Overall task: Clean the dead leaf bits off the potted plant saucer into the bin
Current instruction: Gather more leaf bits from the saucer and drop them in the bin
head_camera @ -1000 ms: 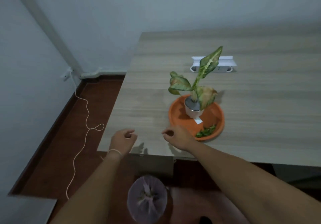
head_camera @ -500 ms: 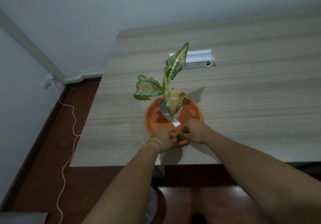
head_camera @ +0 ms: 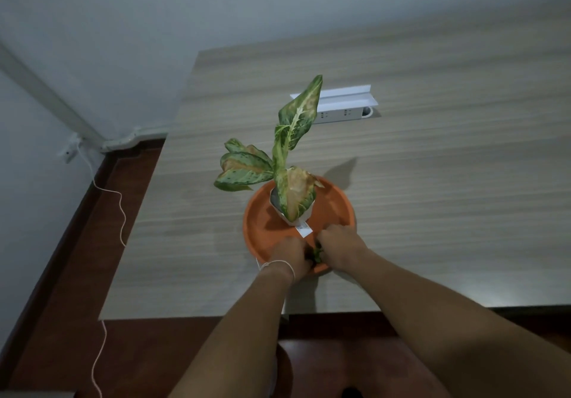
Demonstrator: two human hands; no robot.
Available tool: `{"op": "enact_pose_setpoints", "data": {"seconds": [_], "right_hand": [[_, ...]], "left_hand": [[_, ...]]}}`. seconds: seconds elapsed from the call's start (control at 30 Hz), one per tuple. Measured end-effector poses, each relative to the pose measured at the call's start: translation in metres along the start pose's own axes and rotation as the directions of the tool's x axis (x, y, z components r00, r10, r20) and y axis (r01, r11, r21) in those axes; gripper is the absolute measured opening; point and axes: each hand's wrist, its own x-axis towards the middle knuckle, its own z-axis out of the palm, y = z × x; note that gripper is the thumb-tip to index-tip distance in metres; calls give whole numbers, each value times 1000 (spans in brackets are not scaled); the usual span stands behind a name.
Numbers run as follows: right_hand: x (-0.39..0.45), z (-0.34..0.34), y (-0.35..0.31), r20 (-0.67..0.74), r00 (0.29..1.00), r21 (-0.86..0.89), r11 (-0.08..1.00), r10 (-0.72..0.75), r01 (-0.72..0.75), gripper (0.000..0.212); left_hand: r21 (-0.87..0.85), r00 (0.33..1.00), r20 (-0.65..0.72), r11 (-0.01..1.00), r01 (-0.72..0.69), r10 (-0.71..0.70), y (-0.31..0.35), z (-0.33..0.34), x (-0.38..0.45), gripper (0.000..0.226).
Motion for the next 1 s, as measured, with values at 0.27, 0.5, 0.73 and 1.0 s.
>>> {"op": "enact_pose_setpoints", "data": {"seconds": [0.27,0.5,0.73,1.0], "right_hand": [[5,-2,-7,39,999,138,990,33,-38,18],[10,-10,-1,-19,982,394,904,187,-164,20],[7,-25,-23,-135,957,523,839,255,-150,21],[3,-19,-80,-115,964,571,810,238,-132,17]], "left_hand": [[-21,999,-43,1000,17,-18,-4,6,10,16],[-233,977,-177,970,75,-118,-25,-4,7,18],[-404,923,-292,907,118,-250,-49,-34,-8,6],[-496,895,-334,862,100,-296,-107,-54,-53,10]]}}
